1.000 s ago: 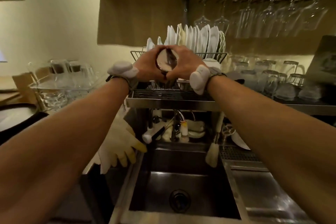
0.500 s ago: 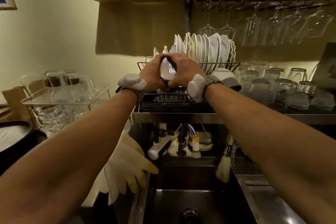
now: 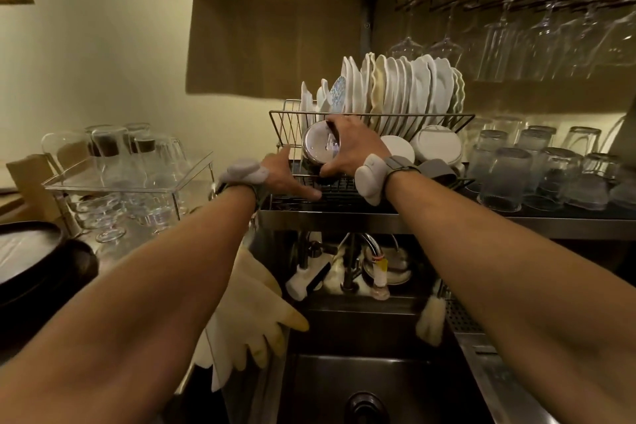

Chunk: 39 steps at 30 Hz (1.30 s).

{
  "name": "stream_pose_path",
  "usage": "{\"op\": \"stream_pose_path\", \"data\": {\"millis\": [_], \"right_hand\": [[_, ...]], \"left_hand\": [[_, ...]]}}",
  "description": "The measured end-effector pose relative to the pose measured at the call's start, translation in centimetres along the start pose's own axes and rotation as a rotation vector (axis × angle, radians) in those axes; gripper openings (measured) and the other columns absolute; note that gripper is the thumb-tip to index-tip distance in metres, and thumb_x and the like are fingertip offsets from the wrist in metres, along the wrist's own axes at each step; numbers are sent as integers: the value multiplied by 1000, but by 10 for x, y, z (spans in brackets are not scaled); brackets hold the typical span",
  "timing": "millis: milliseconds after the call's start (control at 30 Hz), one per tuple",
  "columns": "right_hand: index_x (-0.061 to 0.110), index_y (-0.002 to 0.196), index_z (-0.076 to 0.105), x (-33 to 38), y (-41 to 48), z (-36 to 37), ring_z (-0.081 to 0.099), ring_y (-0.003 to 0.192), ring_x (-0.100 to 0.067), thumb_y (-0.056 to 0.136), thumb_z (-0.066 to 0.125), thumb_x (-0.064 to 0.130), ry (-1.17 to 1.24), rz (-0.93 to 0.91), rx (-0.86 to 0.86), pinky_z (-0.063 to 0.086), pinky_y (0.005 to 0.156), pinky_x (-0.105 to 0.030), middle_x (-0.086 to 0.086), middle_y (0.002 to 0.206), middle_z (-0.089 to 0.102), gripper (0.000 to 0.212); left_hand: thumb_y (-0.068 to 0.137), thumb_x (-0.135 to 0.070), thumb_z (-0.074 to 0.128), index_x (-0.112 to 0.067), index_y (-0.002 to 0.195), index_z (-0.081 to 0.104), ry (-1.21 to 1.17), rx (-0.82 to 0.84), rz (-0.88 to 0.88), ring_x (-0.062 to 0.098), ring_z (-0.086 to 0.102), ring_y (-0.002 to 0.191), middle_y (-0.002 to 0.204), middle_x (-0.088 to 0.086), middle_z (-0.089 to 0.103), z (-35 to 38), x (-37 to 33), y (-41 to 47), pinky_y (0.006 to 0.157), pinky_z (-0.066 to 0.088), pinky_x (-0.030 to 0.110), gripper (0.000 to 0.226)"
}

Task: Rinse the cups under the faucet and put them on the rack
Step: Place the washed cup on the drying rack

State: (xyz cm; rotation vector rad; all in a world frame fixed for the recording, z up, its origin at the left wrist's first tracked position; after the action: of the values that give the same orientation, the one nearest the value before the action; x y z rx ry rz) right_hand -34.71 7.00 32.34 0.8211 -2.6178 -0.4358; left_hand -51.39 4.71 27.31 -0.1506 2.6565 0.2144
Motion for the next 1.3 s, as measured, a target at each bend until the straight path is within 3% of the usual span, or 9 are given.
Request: {"op": "stream_pose_path", "data": {"millis": [200,300,400,533,667,833,967,1100,1300], "right_hand": [[18,143,29,-5,10,13,44,127,-31,59,87,38,9,39,22,43,102,-45,-11,140,40,104],[17,143,28,-7,13,16,44,127,-31,59,87,38,22,49,18,43,103,-46,-12,141,38,104],[17,143,31,-11,13,17,43,127,-29,59,87,37,33,37,8,42,104,-42,-12,140,41,103],[16,142,33,-12,17,23,44,127,-30,60,87,37,74,54,27,41,104,-39,-13,140,42,101],[14,142,33,-10,18,25,44,127,-31,64,84,40,53,56,55,40,104,-39,-15,141,40,97],[14,143,32,-12,17,24,46,125,-29,64,82,47,88,96,23,42,101,-38,-12,140,45,99],[12,142,31,-10,14,27,47,124,-30,65,81,51,89,125,27,44,101,-39,-12,140,45,100],[11,143,29,-1,13,27,39,131,-30,67,78,53,49,106,-21,38,105,-41,-13,144,38,99],[19,135,43,21,11,28,38,130,-28,68,74,54,7,43,-201,35,107,-45,-8,140,41,82]], "left_hand": [[66,-55,77,-19,146,33,-250,-23,118,24,45,130,148,7,41,3,-7,-2,101,40,33,98],[85,-63,51,-15,139,44,-377,-132,9,23,53,116,139,11,51,-15,26,-4,90,43,31,73],[92,-65,24,-4,122,57,-191,-266,-197,37,54,116,127,19,59,-21,102,-19,97,41,43,76],[90,-68,17,-6,132,52,30,-28,-368,37,48,126,139,20,51,4,189,-40,106,36,45,83],[97,-54,29,-9,134,52,63,90,-376,34,42,132,144,16,47,30,204,-49,111,32,43,63],[89,-62,44,-15,128,59,74,144,-415,33,46,128,141,11,50,28,208,-55,109,37,43,63],[81,-53,65,-11,134,53,-3,130,-457,31,49,124,138,12,52,30,206,-61,104,42,43,69],[84,-42,66,-7,138,45,-74,135,-479,32,47,126,141,13,48,28,206,-64,106,40,43,68],[79,-48,68,-14,138,46,-83,121,-500,30,48,126,142,10,48,19,215,-74,107,40,46,72]]}}
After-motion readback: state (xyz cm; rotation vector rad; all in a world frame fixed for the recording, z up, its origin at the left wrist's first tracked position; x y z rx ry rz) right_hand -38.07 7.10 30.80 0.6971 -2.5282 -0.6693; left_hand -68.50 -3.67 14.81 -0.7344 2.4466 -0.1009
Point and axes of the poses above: each hand's wrist, its own y-axis towards the middle knuckle, its own z-axis out of the palm, x = y × z, the point moved 3 cm from there along y, towards the middle knuckle
